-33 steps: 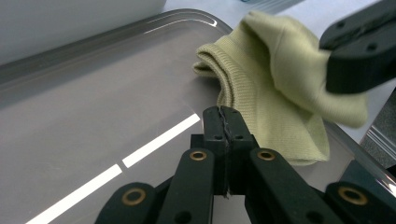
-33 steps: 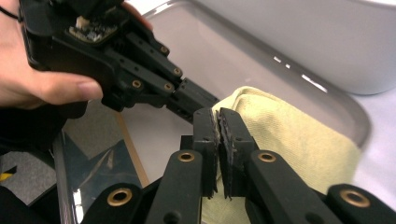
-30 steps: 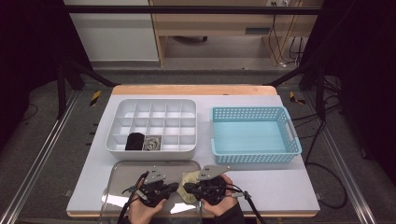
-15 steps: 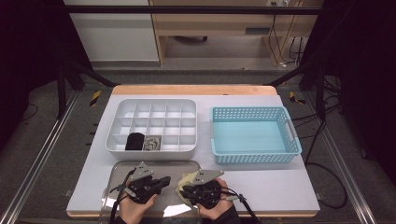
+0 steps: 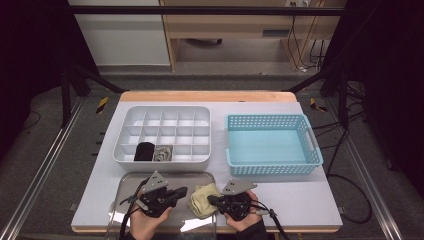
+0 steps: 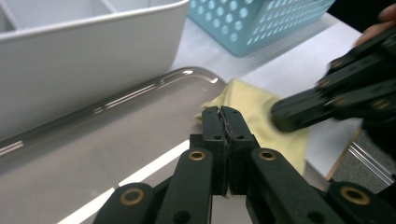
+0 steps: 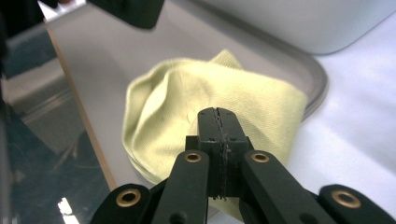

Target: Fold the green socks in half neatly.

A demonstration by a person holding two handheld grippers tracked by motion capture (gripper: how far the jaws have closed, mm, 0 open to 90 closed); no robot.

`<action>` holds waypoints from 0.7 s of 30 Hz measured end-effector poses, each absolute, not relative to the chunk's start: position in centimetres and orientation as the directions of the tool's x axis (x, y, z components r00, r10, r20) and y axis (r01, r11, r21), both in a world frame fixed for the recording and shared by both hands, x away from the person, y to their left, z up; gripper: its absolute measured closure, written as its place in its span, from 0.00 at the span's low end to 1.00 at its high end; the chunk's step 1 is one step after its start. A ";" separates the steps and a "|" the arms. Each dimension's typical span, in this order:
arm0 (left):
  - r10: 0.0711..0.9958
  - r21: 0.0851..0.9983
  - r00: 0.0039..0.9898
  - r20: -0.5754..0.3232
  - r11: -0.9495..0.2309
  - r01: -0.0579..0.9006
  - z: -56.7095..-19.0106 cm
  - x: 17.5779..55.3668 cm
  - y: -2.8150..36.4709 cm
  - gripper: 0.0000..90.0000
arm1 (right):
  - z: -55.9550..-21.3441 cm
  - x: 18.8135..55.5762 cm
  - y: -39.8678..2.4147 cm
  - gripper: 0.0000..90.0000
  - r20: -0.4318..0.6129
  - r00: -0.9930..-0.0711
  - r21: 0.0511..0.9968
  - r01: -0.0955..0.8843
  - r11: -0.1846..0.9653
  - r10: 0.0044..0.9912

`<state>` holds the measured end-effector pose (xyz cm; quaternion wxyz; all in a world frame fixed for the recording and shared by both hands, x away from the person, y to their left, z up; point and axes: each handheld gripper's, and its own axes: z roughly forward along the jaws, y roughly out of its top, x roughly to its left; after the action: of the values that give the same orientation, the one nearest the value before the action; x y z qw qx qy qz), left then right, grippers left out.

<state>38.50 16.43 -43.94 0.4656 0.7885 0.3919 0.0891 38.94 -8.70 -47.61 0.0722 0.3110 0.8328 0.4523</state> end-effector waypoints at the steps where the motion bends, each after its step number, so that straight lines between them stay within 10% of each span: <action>1: 0.696 0.804 0.682 -0.225 -0.262 0.533 -43.7 38.5 16.0 0.98 | -47.8 38.9 -8.5 1.00 0.159 -0.798 0.796 0.452 0.402 0.582; 21: 0.680 0.731 0.710 -0.183 -0.389 0.561 -47.0 39.1 11.4 0.99 | -48.6 38.9 -11.4 0.75 0.222 -0.719 0.781 0.536 0.321 0.659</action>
<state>39.12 11.39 -47.03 0.4071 0.8302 0.3737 0.0731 38.85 -11.37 -48.55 0.0682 0.3689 0.8098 0.4512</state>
